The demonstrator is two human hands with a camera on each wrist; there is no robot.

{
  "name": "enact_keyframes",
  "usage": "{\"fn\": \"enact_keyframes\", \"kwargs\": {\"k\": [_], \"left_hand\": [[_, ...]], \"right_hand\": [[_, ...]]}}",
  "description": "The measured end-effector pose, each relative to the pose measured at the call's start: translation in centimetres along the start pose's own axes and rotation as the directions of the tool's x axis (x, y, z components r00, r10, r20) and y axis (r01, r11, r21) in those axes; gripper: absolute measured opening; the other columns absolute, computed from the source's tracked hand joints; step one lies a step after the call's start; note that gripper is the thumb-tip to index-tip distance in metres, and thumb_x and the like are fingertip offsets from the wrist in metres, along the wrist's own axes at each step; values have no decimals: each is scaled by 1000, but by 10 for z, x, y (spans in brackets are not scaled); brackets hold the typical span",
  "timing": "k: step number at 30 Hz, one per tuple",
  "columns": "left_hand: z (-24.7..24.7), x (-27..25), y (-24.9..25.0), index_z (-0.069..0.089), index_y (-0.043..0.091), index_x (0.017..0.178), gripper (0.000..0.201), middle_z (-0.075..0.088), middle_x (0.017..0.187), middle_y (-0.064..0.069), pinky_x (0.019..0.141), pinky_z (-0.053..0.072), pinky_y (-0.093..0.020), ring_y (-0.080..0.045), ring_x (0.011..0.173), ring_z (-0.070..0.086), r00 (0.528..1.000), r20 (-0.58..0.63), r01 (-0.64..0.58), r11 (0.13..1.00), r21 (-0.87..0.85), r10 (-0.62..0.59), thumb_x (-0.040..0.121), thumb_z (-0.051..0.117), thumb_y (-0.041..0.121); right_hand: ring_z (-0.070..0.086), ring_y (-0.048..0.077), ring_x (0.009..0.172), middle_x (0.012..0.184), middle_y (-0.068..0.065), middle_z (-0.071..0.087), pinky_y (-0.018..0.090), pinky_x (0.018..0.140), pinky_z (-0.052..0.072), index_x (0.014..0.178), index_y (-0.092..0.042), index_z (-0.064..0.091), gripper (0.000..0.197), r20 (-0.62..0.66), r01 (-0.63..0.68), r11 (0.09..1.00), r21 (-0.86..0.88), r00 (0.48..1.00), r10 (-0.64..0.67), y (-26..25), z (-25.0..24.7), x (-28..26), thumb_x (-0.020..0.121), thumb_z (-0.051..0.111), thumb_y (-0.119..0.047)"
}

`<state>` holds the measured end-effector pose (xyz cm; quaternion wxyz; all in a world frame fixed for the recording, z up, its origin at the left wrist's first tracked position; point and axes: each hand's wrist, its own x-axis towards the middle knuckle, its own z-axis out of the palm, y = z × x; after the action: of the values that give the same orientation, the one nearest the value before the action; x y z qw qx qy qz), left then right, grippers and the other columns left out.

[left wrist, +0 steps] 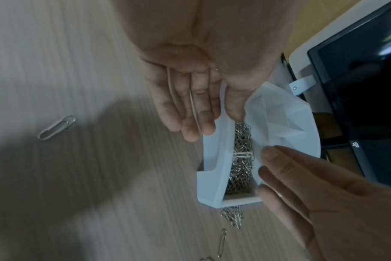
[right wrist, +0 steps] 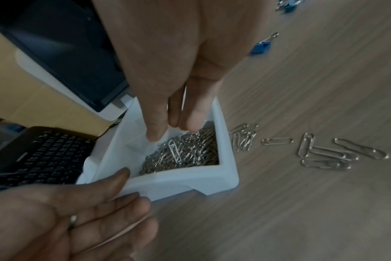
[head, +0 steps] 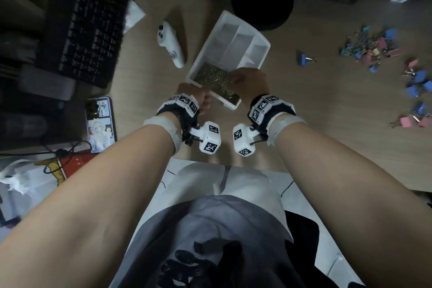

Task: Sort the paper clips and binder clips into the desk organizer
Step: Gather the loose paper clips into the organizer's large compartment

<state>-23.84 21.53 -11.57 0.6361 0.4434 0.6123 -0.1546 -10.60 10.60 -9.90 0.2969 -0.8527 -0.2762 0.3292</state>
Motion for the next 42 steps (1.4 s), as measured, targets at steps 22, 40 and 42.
{"fn": "enact_keyframes", "kwargs": {"k": [22, 40, 42], "left_hand": [[10, -21, -1, 37, 5, 122, 46, 47, 144, -24, 76, 39, -30, -35, 128, 50, 991, 126, 96, 922, -375, -52, 106, 11, 39], [15, -33, -24, 35, 12, 141, 52, 61, 114, -21, 61, 45, -25, -22, 81, 64, 993, 115, 18, 975, -221, 8, 106, 15, 45], [20, -34, -24, 33, 8, 145, 54, 64, 114, -20, 49, 46, -21, -22, 71, 65, 993, 108, -27, 985, -170, 46, 106, 18, 43]], "right_hand": [[62, 29, 117, 130, 1, 65, 33, 98, 47, 122, -36, 67, 32, 198, 92, 810, -579, 980, 31, 82, -2, -45, 98, 47, -34], [52, 36, 112, 129, 12, 46, 37, 95, 46, 129, -16, 52, 82, -83, -316, 910, -268, 949, 304, 83, 6, -78, 60, 88, -42], [54, 35, 108, 123, 12, 50, 39, 88, 51, 121, -16, 59, 67, -79, -275, 924, -266, 962, 263, 79, 18, -74, 66, 83, -45]]}}
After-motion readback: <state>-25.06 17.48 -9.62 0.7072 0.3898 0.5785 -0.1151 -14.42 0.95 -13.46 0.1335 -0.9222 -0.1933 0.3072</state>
